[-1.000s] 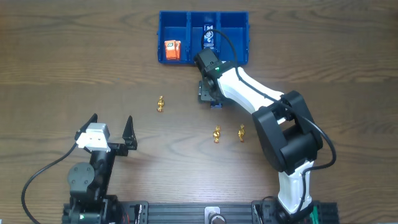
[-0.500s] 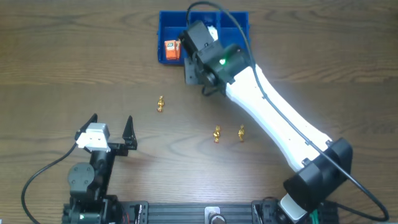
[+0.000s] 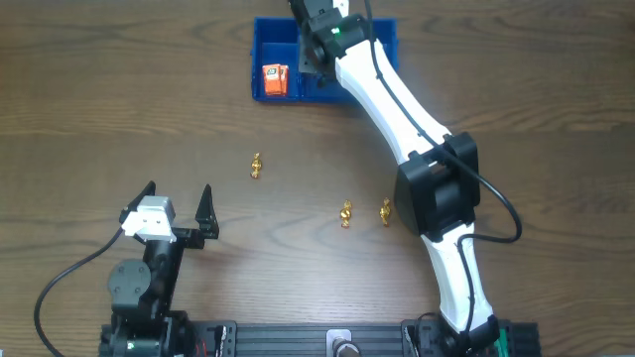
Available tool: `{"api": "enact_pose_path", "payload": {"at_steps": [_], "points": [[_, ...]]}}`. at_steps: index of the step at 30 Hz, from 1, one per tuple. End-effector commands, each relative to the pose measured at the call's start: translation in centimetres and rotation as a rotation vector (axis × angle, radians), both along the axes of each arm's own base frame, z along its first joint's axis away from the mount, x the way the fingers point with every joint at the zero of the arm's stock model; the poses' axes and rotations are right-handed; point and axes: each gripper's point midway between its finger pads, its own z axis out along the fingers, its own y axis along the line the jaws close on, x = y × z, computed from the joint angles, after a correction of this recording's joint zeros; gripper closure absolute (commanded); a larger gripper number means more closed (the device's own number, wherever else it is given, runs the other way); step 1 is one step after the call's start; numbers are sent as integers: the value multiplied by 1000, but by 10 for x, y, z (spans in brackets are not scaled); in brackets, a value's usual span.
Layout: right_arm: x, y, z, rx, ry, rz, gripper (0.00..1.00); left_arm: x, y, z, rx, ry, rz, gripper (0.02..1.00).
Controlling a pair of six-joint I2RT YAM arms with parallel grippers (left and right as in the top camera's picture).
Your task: Sort Candies Into Trays
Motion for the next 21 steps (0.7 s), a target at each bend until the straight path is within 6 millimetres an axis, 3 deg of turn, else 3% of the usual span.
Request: {"api": "enact_pose_path", "payload": {"at_steps": [1, 4, 6, 7, 8, 10, 12, 14, 17, 18, 21], "points": [[15, -13, 16, -18, -60, -19, 726, -1, -2, -16, 4, 46, -14, 20], [18, -13, 10, -31, -61, -14, 693, -1, -2, -16, 4, 46, -14, 20], [20, -12, 2, -34, -54, -13, 603, -1, -2, -16, 4, 46, -14, 20], [21, -11, -1, -36, -52, -12, 509, -1, -2, -16, 4, 46, -14, 20], [21, -10, -5, -40, -47, -8, 345, -1, -2, -16, 4, 46, -14, 20], [21, -10, -8, -44, -42, -4, 213, -1, -2, -16, 4, 46, -14, 20], [20, -10, -7, -44, -42, -4, 180, -1, -2, -16, 4, 46, -14, 20], [15, -12, 8, -41, -46, -3, 176, -1, -2, -16, 4, 46, -14, 20], [-3, -4, 65, -7, -110, 21, 169, -1, -2, -16, 4, 46, -14, 20], [-16, 1, 89, 7, -133, 41, 165, -1, -2, -16, 4, 46, -14, 20], [-61, 28, 124, 53, -119, 128, 165, -1, -2, -16, 4, 46, -14, 20]]}}
